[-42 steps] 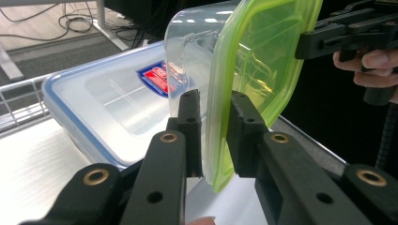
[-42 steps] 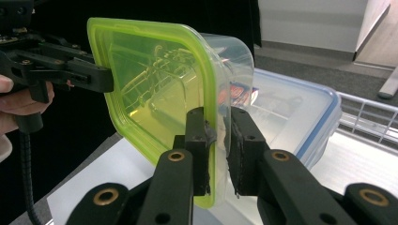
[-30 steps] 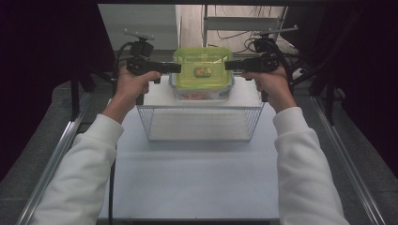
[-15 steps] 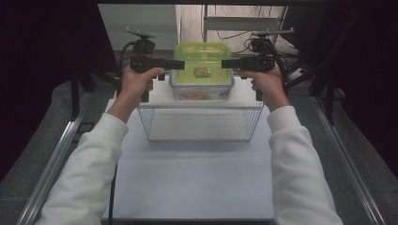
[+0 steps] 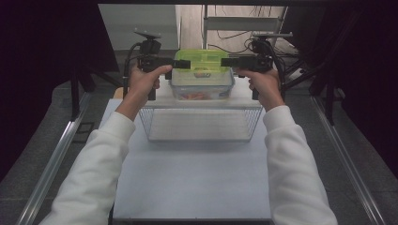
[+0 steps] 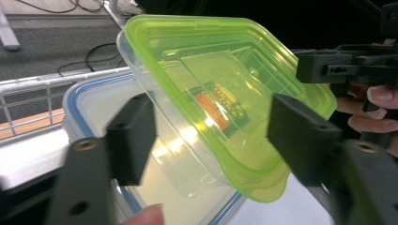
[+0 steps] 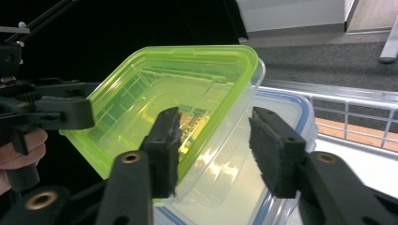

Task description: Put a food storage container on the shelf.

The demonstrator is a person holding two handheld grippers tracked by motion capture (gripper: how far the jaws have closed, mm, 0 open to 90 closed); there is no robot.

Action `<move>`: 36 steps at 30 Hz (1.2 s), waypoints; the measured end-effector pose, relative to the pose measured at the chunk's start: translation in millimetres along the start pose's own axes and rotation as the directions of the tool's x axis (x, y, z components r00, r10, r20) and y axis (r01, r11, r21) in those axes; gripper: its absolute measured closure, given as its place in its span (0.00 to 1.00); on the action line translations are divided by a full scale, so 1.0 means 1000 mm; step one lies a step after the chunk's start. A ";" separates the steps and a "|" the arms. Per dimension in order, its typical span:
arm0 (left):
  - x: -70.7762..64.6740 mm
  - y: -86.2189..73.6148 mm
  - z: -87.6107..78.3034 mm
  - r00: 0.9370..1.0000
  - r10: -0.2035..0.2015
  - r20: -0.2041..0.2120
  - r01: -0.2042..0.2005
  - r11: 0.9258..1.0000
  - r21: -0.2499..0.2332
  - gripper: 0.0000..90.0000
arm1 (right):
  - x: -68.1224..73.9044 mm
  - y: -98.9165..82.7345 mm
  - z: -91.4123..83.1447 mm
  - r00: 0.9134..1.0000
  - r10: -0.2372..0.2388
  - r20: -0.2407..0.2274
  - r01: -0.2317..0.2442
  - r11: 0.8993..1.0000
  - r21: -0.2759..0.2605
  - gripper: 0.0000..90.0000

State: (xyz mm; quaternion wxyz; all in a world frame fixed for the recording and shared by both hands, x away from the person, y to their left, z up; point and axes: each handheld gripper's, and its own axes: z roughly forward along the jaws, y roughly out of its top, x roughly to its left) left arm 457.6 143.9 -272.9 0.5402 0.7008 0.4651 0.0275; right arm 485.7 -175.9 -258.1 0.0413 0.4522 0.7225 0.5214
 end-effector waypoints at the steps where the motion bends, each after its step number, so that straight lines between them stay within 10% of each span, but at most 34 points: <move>1: 0.000 0.000 -0.001 1.000 -0.004 0.000 0.004 1.000 -0.009 0.27 | 0.000 0.000 -0.002 1.000 -0.001 0.005 0.001 1.000 -0.015 0.52; 8: -0.003 -0.003 -0.023 1.000 0.026 0.015 -0.026 0.999 -0.044 0.22 | 0.003 -0.004 -0.022 1.000 -0.007 -0.010 0.006 0.997 -0.075 0.56; 16: -0.010 -0.020 -0.045 0.998 0.053 0.039 -0.052 0.998 -0.025 0.25 | 0.004 -0.034 -0.045 0.999 -0.045 0.013 0.046 0.997 -0.054 0.98; 23: -0.011 -0.031 -0.051 0.997 0.061 0.046 -0.060 0.998 -0.024 0.25 | 0.014 -0.051 -0.031 0.995 -0.091 -0.045 0.092 0.995 0.022 0.99; 36: -0.006 -0.035 -0.053 0.997 0.055 0.048 -0.055 0.998 -0.019 0.25 | 0.023 -0.050 -0.005 0.992 -0.115 -0.056 0.115 0.993 0.006 0.99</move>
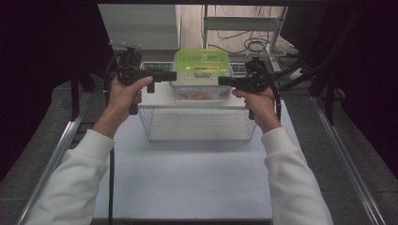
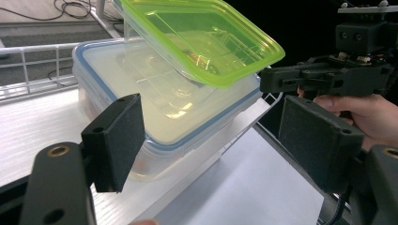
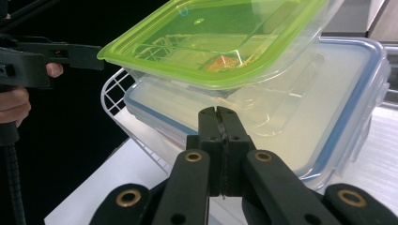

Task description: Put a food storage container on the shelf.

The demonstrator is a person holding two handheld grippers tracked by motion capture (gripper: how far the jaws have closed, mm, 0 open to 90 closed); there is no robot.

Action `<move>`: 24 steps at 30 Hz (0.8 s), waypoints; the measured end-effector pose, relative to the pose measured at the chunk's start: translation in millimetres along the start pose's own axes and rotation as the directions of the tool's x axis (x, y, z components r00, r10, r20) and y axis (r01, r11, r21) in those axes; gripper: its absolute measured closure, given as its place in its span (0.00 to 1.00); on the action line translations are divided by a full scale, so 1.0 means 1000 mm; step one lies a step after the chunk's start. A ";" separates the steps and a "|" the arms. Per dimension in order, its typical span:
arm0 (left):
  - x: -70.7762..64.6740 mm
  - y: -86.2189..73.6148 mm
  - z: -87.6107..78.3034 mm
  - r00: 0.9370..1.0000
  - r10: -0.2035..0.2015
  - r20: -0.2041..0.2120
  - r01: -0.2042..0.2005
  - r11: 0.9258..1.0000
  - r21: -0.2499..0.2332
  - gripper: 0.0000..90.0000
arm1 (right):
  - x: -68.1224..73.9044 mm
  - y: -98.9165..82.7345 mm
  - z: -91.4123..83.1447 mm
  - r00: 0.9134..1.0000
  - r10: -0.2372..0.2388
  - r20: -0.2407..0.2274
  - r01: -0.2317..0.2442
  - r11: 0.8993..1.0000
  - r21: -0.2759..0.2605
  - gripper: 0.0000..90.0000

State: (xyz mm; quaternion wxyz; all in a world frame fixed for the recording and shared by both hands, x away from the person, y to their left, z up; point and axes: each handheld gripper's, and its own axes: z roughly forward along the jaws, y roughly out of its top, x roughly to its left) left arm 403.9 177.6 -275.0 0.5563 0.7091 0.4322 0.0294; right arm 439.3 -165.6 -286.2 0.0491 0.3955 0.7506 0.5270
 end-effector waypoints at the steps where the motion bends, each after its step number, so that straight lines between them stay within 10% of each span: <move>1: 0.000 0.000 0.000 1.000 -0.002 0.000 0.002 1.000 0.002 0.25 | 0.000 0.000 0.000 1.000 -0.003 0.003 0.003 1.000 0.001 0.99; 13: 0.001 -0.017 -0.004 1.000 -0.013 0.012 0.013 1.000 0.024 0.25 | -0.002 -0.010 -0.012 1.000 -0.006 -0.022 0.006 0.999 0.037 0.98; 24: -0.011 -0.062 -0.018 0.999 0.009 0.042 -0.012 0.997 0.071 0.27 | -0.005 -0.038 -0.042 0.999 -0.018 -0.040 0.021 0.996 0.085 0.67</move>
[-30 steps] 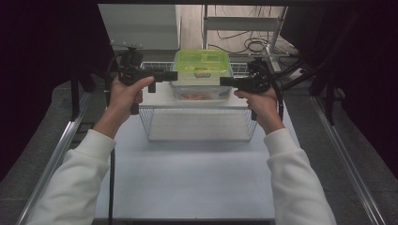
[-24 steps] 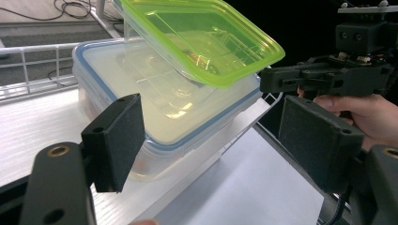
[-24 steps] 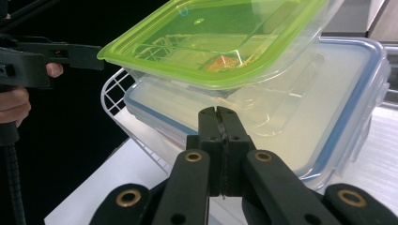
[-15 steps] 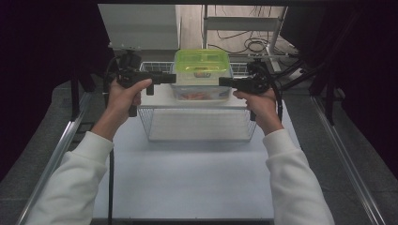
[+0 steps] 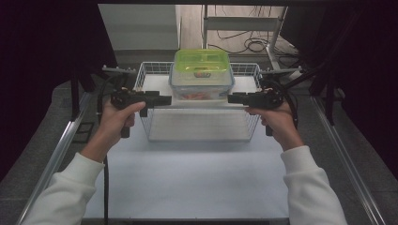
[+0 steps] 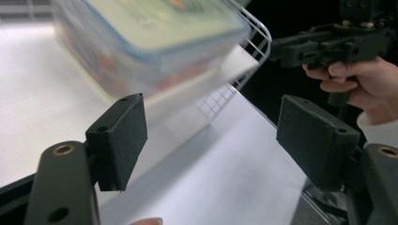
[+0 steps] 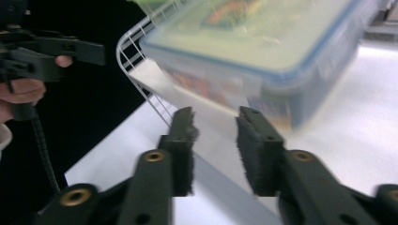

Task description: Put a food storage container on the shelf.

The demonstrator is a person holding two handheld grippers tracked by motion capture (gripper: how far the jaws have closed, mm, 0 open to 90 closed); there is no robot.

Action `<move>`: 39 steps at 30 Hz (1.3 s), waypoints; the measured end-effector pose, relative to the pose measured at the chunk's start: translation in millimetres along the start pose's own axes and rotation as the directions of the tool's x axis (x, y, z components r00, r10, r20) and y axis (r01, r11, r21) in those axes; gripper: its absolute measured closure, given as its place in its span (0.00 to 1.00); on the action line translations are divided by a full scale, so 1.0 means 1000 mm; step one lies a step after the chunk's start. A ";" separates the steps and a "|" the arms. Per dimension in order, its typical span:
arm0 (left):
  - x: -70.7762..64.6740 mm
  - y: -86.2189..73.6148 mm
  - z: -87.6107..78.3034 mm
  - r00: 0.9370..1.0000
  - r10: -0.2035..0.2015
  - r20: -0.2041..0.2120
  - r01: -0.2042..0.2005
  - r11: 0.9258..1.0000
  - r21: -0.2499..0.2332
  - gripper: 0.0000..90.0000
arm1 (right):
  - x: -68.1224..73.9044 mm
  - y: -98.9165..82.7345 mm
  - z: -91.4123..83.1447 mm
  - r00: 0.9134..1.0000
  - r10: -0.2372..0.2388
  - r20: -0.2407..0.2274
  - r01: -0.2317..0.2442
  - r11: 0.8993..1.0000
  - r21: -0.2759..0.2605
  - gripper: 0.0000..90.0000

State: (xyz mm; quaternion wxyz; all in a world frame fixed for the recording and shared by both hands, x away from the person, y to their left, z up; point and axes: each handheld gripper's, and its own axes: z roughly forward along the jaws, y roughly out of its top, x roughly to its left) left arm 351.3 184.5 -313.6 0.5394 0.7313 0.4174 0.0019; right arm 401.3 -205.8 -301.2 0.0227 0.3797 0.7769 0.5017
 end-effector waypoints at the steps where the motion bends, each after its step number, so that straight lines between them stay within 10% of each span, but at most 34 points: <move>1: -0.001 -0.005 0.000 1.000 0.009 -0.004 -0.008 1.000 0.008 0.27 | 0.000 -0.005 -0.001 1.000 -0.001 0.000 0.001 1.000 0.010 0.65; 23: 0.017 -0.157 0.027 0.999 0.018 -0.030 -0.012 0.982 0.188 0.27 | -0.013 -0.150 0.009 0.999 0.042 0.008 -0.043 0.990 0.132 0.48; 39: 0.024 -0.198 0.041 0.998 0.024 -0.062 -0.006 0.962 0.273 0.27 | -0.018 -0.192 0.037 0.999 0.032 0.025 -0.038 0.968 0.247 0.44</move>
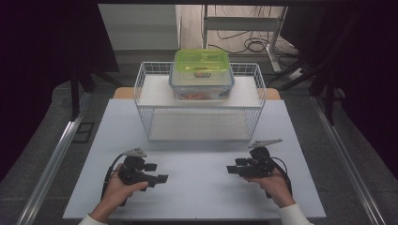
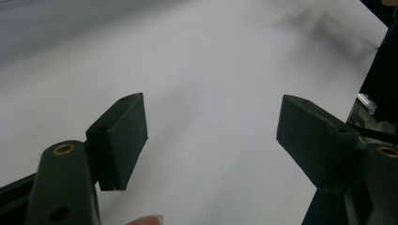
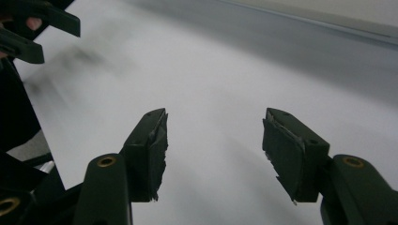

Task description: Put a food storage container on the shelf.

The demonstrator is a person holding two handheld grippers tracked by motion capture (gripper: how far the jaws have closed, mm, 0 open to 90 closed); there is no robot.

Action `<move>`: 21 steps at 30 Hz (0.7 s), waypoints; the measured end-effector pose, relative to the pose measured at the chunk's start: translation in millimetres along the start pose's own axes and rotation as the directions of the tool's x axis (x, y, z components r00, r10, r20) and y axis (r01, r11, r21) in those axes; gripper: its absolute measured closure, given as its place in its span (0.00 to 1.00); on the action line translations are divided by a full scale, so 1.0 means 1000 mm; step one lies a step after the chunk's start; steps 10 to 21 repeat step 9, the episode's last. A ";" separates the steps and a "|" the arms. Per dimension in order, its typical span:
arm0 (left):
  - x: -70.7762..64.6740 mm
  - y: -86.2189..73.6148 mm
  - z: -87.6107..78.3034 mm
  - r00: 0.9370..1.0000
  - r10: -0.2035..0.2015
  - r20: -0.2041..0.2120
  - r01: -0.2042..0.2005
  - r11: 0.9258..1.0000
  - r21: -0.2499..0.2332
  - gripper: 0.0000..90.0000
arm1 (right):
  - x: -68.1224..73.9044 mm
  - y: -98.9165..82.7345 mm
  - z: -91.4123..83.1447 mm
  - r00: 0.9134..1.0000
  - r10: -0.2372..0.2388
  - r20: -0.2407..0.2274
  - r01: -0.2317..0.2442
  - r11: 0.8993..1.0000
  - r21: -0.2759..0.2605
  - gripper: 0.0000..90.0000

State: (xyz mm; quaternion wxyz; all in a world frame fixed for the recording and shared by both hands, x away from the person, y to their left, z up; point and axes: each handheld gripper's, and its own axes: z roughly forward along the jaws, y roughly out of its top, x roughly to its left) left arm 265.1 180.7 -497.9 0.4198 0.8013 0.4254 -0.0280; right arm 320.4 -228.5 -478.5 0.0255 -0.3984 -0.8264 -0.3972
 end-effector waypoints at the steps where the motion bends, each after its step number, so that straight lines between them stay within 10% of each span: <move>1: 0.000 0.000 0.000 1.000 0.001 -0.001 -0.001 1.000 -0.001 0.27 | 0.000 0.000 0.000 1.000 0.001 -0.001 -0.001 1.000 -0.001 0.44; 7: 0.000 -0.001 -0.004 1.000 0.003 -0.014 -0.003 1.000 -0.015 0.27 | -0.002 -0.002 -0.005 0.996 0.041 -0.080 -0.045 0.998 -0.046 0.42; 21: 0.002 -0.002 -0.004 1.000 -0.003 -0.017 0.003 1.000 -0.016 0.26 | -0.002 -0.003 -0.006 0.998 0.029 -0.055 -0.031 0.999 -0.044 0.40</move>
